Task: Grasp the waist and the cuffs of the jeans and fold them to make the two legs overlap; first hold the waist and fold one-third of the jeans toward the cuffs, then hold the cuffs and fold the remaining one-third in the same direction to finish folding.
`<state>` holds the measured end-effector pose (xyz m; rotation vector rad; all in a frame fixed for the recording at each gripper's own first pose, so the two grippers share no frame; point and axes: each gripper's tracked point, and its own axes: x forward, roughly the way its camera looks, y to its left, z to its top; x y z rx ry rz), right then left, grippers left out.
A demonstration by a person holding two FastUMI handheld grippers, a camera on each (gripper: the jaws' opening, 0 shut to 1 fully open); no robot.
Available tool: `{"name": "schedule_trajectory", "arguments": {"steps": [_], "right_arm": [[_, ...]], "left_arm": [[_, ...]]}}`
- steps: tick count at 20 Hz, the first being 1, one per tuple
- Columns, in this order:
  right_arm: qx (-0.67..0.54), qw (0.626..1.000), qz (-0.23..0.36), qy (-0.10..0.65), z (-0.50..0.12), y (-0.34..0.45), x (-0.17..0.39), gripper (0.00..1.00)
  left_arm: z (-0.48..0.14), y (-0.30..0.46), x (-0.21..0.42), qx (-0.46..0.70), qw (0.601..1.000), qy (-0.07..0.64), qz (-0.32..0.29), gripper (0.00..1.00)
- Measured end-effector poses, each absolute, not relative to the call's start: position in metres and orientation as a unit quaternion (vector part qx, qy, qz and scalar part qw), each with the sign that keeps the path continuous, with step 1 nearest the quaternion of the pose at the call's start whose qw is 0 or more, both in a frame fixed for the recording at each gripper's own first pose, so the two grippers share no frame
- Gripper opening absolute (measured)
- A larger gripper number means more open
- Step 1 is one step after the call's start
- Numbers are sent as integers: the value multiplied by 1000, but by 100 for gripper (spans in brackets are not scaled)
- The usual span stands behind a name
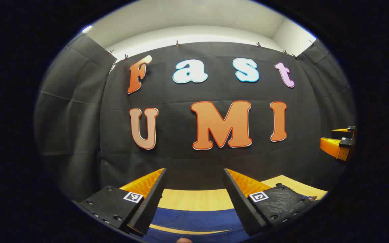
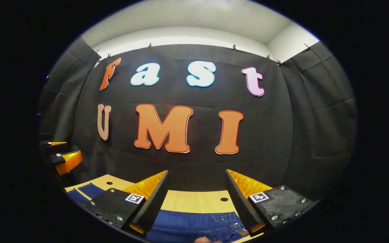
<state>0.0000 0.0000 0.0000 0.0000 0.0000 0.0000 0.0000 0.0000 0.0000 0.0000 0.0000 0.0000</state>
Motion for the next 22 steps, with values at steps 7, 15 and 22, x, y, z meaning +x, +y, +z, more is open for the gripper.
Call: {"name": "schedule_trajectory", "arguments": {"steps": [7,15,22], "right_arm": [[4,1000,15,4,-17,6,12,98],[2,1000,5,26,-35,43,20,97],[9,997,-20,68,-61,42,29,98]], "left_arm": [[-9,-5,11,-2,1000,-1,6,98],[-20,-3,28,2,1000,-16,-15,98],[-49,45,49,-12,1000,14,10,100]]}}
